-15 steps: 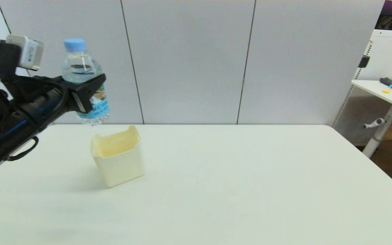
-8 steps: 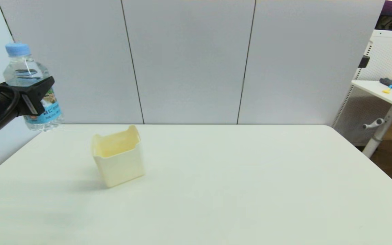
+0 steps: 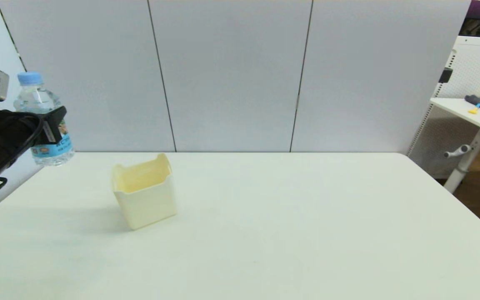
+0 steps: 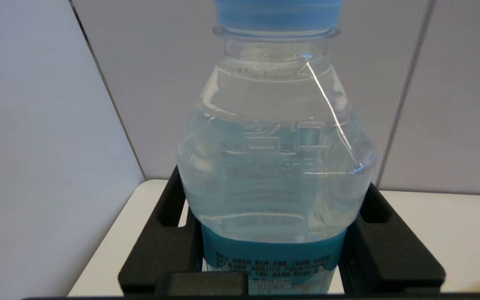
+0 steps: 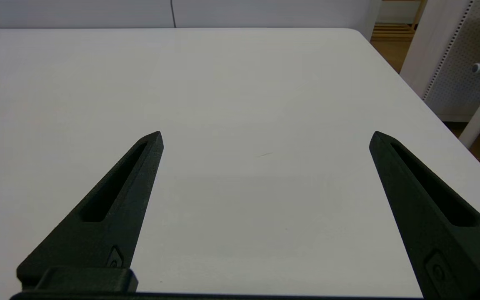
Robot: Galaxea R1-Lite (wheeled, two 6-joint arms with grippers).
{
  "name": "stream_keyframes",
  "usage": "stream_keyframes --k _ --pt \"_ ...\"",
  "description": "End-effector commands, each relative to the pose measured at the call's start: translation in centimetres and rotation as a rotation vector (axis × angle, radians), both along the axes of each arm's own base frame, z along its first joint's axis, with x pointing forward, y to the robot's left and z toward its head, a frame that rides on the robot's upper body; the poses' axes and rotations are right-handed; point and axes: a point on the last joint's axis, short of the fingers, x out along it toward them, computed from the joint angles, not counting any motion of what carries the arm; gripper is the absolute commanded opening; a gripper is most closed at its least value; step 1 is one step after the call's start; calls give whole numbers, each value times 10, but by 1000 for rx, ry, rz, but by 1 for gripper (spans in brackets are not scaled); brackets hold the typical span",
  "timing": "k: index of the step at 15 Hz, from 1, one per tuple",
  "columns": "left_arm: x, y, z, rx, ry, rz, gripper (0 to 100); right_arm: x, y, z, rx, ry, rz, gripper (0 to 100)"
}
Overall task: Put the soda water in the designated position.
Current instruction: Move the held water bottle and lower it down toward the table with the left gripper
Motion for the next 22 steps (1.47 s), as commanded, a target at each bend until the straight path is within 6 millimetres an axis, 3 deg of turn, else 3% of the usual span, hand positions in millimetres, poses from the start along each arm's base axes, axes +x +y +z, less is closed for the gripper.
stream_keyframes --k 1,7,9,14,22 --pt "53 17 -21 2 55 -46 0 0 0 0 0 1 2 100" --pt "121 42 -61 -4 93 -231 0 0 0 0 -2 1 0 100" --pt "134 48 -77 -6 114 -319 0 0 0 0 -2 1 2 100" --pt "154 47 -102 -9 134 -566 0 0 0 0 0 1 0 100" --pt "172 35 -116 -5 54 -802 0 0 0 0 -2 1 0 100"
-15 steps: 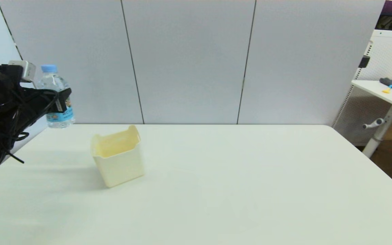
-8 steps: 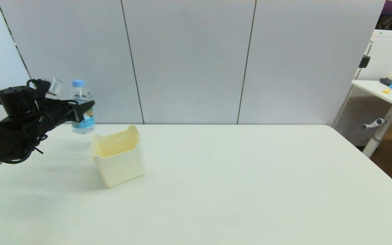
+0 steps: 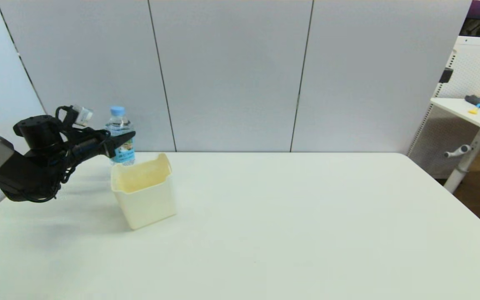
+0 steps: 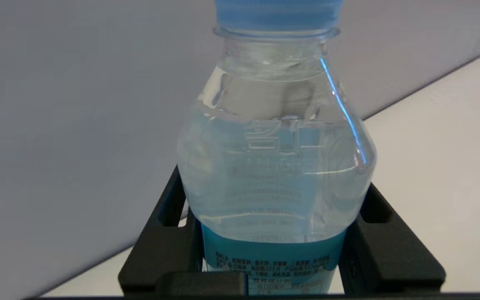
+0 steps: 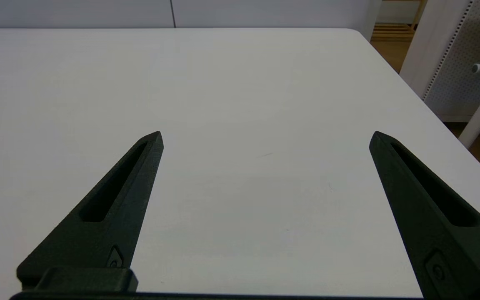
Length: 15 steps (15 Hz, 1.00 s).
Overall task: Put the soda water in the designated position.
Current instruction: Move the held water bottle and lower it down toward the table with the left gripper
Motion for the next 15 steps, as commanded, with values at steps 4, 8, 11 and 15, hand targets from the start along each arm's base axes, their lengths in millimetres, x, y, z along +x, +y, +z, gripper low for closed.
stream_keyframes --k 4,8,11,15 --pt "13 -28 -12 -63 -10 -116 0 0 0 0 -2 1 2 100" --pt "17 -48 -20 -72 7 -163 0 0 0 0 -2 1 1 100" --pt "17 -57 -19 -80 6 -183 0 0 0 0 0 1 1 100" --pt "17 -58 -20 -89 4 -184 0 0 0 0 0 1 1 100"
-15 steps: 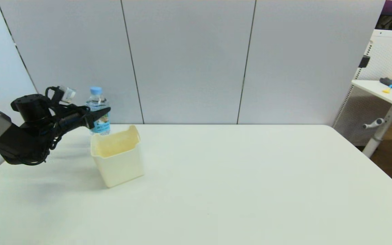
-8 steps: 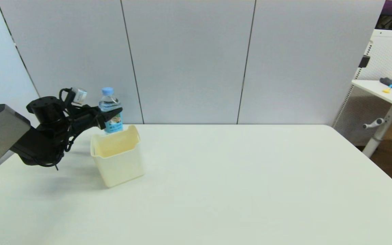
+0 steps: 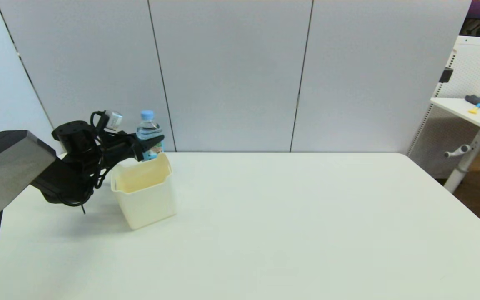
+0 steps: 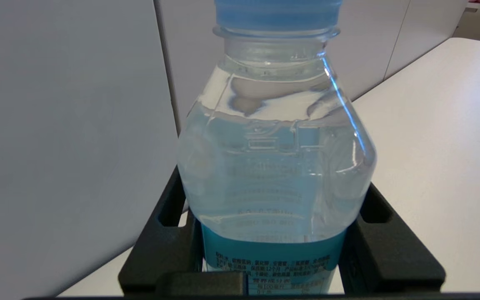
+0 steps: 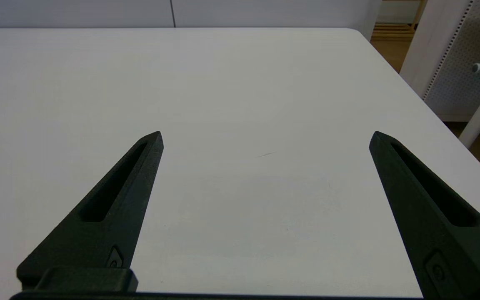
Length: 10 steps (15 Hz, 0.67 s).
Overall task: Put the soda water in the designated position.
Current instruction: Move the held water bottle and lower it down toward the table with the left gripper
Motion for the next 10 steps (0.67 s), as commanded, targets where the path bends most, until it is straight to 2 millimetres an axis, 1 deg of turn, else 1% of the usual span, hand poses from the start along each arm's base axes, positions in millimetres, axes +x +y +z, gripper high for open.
stream_keyframes --k 1,10 --pt "0 -1 0 0 -5 -4 0 0 0 0 -2 1 0 100" --pt "-1 -1 1 0 -15 -4 0 0 0 0 0 1 2 100"
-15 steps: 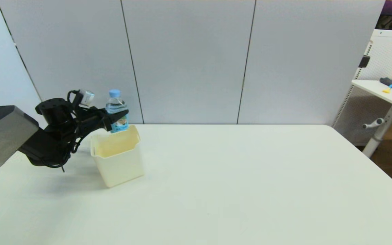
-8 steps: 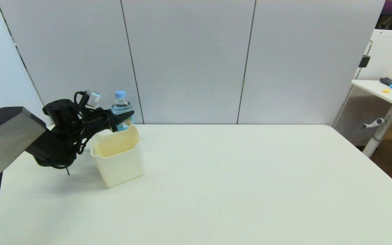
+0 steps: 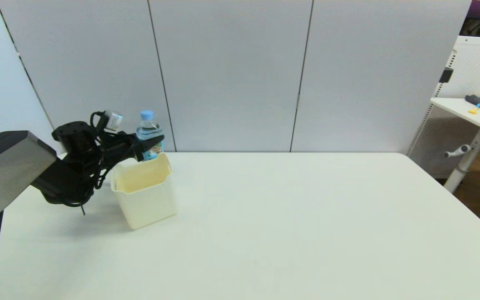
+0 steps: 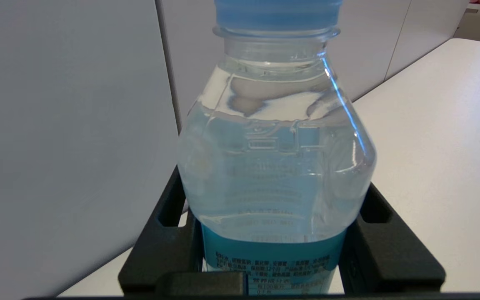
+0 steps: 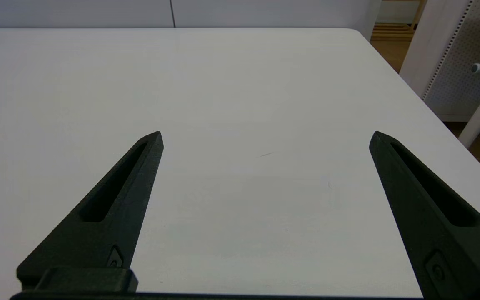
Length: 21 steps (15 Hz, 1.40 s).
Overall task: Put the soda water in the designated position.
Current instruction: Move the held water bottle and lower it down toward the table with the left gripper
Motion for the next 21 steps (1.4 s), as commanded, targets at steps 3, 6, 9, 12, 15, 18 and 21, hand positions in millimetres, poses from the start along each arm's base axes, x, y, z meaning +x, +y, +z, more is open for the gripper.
stream_keyframes --k 3,6,9,12,15,18,21 --pt "-1 0 1 1 -7 -4 0 0 0 0 0 1 1 100" --pt "-1 1 -1 1 -2 -1 0 0 0 0 -1 1 1 100" --pt "-4 10 9 2 -20 19 0 0 0 0 0 1 1 100" --pt "-5 21 10 -1 -18 40 0 0 0 0 0 1 1 100" --pt "-6 33 8 -6 -22 62 0 0 0 0 -1 1 1 100" --pt "-4 35 4 -24 -25 64 0 0 0 0 -1 1 2 100" --pt "-2 34 -7 -26 -12 56 0 0 0 0 -1 1 1 100"
